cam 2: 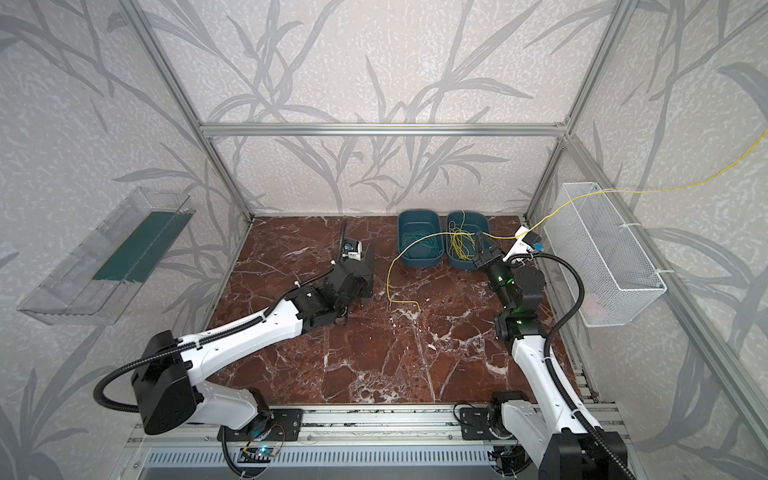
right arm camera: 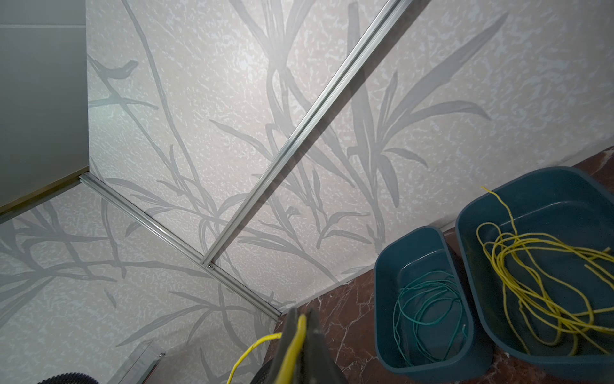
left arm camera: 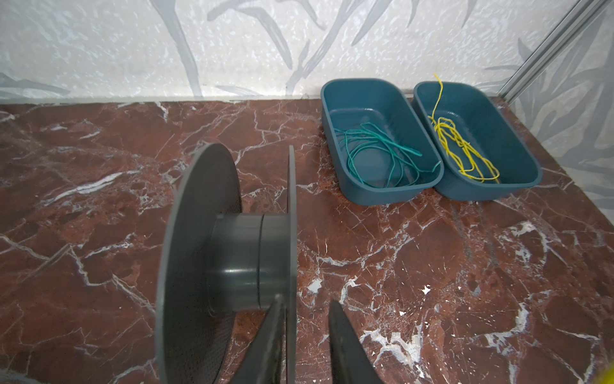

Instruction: Wrap the cables

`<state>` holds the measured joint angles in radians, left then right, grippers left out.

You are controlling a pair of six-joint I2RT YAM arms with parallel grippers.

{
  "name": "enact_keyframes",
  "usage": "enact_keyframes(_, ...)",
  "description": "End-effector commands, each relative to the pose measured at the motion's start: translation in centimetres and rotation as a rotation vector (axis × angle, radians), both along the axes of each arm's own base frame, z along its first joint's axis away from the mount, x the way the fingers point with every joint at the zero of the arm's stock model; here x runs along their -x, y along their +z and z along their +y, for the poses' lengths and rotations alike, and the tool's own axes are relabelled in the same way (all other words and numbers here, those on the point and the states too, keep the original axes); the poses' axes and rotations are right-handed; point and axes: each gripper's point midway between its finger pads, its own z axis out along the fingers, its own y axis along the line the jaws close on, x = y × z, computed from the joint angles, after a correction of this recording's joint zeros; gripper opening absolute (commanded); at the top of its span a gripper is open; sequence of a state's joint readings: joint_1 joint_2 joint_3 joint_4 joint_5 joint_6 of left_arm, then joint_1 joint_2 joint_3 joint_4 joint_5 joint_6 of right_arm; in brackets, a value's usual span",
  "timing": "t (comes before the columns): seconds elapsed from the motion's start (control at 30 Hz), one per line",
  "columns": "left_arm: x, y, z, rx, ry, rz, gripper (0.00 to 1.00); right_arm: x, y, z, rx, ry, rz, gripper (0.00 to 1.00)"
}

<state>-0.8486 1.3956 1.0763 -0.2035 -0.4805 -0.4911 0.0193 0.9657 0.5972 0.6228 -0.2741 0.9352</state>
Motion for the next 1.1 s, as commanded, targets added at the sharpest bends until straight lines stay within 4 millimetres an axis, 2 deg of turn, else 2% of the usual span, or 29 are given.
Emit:
enact_keyframes(0.0,0.8,3.2,1.8,0.009,0.029,-0.07,0.29,0.6,1.8,0.1,-0.007,0.01,-0.055,0.0)
enact_keyframes(0.37,1.7,5.4,3.2,0.002,0.024,-0.121,0.32,0.2,2.1,0.4,-0.018,0.029,-0.05,0.0)
enact_keyframes(0.5,1.8,5.2,2.9,-0.003,-0.001,-0.111,0.33,0.2,2.2,0.5,-0.029,0.041,-0.05,0.0)
enact_keyframes(0.57,2.2,5.1,1.9,0.03,-0.064,-0.118,0.34,0.2,2.5,0.5,-0.045,0.044,-0.053,0.0)
enact_keyframes(0.67,3.9,4.7,-0.7,0.09,-0.261,-0.147,0.37,0.1,3.4,0.6,-0.072,0.053,-0.065,0.0)
enact_keyframes(0.73,5.7,3.9,-2.1,0.119,-0.403,-0.161,0.39,0.1,4.3,0.6,-0.095,0.064,-0.077,0.0)
enact_keyframes(0.9,9.7,3.2,-2.7,0.254,-0.589,-0.3,0.47,-0.1,5.3,1.0,-0.15,0.097,-0.066,0.0)
enact_keyframes(1.07,10.6,3.0,-3.5,0.26,-0.653,-0.354,0.52,-0.4,5.2,1.4,-0.212,0.123,-0.059,0.0)
